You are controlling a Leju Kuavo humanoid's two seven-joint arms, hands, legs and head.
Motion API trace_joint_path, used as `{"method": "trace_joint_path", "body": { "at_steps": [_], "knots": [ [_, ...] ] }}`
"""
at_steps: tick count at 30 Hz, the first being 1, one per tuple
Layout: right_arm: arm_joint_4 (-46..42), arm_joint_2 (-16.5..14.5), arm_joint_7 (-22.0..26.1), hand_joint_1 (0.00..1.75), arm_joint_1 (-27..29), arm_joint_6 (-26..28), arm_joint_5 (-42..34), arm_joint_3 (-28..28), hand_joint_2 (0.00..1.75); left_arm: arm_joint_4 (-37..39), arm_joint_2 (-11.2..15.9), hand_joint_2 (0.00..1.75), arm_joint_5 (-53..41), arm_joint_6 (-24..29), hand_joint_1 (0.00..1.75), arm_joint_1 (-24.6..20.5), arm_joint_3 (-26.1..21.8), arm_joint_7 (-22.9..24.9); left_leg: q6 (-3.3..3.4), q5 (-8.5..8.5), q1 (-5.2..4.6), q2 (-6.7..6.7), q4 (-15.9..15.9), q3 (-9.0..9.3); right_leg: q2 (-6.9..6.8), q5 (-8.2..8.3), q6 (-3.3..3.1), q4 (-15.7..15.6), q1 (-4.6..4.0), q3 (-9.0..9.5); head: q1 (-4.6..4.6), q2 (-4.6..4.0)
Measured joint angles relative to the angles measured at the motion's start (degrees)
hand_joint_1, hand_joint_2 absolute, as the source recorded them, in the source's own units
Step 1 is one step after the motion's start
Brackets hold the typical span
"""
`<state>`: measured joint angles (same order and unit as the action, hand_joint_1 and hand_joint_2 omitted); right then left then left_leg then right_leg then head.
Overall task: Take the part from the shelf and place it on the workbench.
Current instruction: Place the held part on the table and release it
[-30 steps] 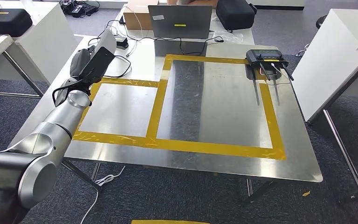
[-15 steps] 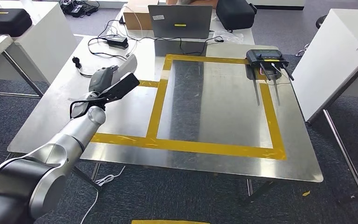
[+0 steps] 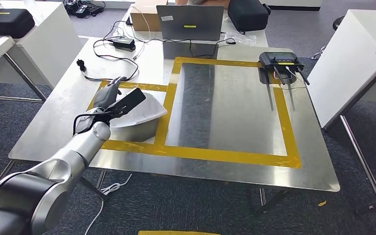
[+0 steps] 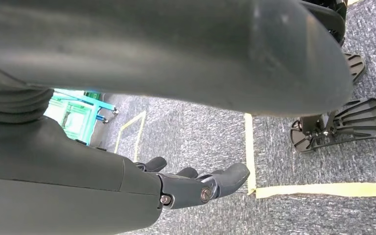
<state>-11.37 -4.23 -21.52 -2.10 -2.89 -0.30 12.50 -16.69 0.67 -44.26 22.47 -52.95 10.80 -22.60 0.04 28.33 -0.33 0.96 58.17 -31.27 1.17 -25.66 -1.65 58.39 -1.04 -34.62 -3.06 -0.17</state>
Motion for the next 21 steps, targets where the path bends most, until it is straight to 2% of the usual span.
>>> {"method": "trace_joint_path", "body": {
  "at_steps": [1,5,15,18,21],
  "knots": [
    [0.0,0.02,0.0,0.0,0.0,0.0,0.04,0.0,0.0,0.03,0.02,1.75,-0.04,0.01,0.0,0.05,0.0,-0.05,0.0,0.0,0.0,0.0,0.0,0.0,0.0,0.0,0.0,0.0,0.0,0.0,0.0,0.0],
    [0.0,0.1,-0.01,0.0,0.0,0.0,0.23,0.0,0.0,0.18,0.2,0.0,-0.98,0.07,0.0,0.18,0.0,0.01,0.0,0.0,0.0,0.0,0.0,-0.01,0.0,0.0,0.0,0.0,0.01,0.0,0.0,0.0],
    [0.0,0.08,0.0,0.0,0.0,0.0,0.14,0.0,0.0,0.23,0.52,0.0,-1.4,0.42,0.0,0.11,0.0,1.02,0.0,0.0,0.0,0.0,0.0,0.0,0.0,0.0,0.0,0.0,0.0,0.0,0.0,0.0],
    [0.0,0.08,-0.01,0.0,0.0,0.0,-0.17,0.0,0.0,-0.23,0.96,0.0,-1.22,1.46,0.0,-0.61,-0.02,-0.19,-0.01,-0.02,0.0,0.0,0.0,0.01,0.0,0.0,0.0,0.0,-0.01,0.0,0.0,0.0],
    [0.0,0.07,-0.01,0.0,-0.01,0.0,-0.39,0.0,0.0,-1.64,1.81,0.0,-0.42,1.88,0.0,-3.27,-0.24,-2.22,-0.02,-0.04,0.01,0.03,0.01,-0.01,-0.03,0.01,0.0,0.01,-0.02,0.0,0.0,0.0]
  ]
}}
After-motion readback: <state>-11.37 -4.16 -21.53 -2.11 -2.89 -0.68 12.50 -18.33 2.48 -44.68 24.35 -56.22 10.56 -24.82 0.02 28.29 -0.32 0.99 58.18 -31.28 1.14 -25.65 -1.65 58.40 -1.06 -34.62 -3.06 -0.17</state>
